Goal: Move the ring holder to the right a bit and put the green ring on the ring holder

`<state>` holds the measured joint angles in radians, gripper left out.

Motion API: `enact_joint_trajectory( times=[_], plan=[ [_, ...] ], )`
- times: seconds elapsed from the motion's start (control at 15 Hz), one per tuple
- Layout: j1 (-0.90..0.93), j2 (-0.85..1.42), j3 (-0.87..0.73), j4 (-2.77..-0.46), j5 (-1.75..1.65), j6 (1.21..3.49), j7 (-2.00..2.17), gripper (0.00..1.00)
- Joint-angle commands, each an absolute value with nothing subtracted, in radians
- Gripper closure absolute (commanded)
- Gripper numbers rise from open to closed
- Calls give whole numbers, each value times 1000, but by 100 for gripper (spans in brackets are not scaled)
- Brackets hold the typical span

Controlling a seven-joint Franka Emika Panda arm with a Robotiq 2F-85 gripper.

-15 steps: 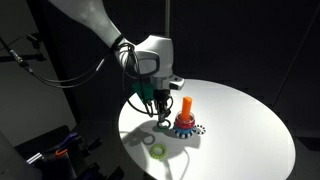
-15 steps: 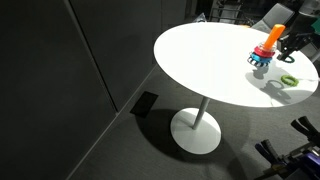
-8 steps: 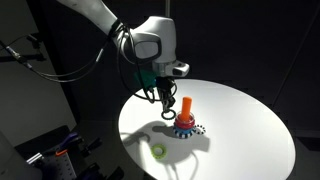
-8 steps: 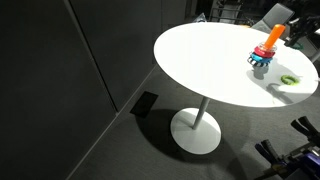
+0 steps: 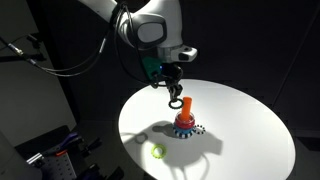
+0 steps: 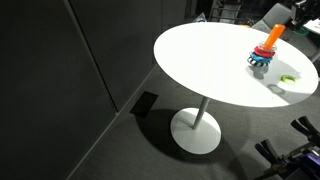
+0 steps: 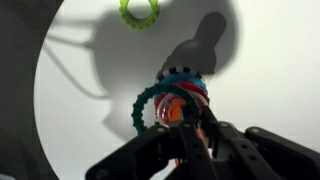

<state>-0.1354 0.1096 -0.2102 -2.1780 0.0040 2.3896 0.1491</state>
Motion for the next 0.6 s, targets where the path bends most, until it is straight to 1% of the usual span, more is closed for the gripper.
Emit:
enact_joint_trajectory(
  times=[0.0, 0.53],
  plan=[
    [-143, 119, -203, -2120, -13, 2353, 205, 94],
    [-136, 184, -199, -2033, -12, 2357, 280, 94]
  ],
)
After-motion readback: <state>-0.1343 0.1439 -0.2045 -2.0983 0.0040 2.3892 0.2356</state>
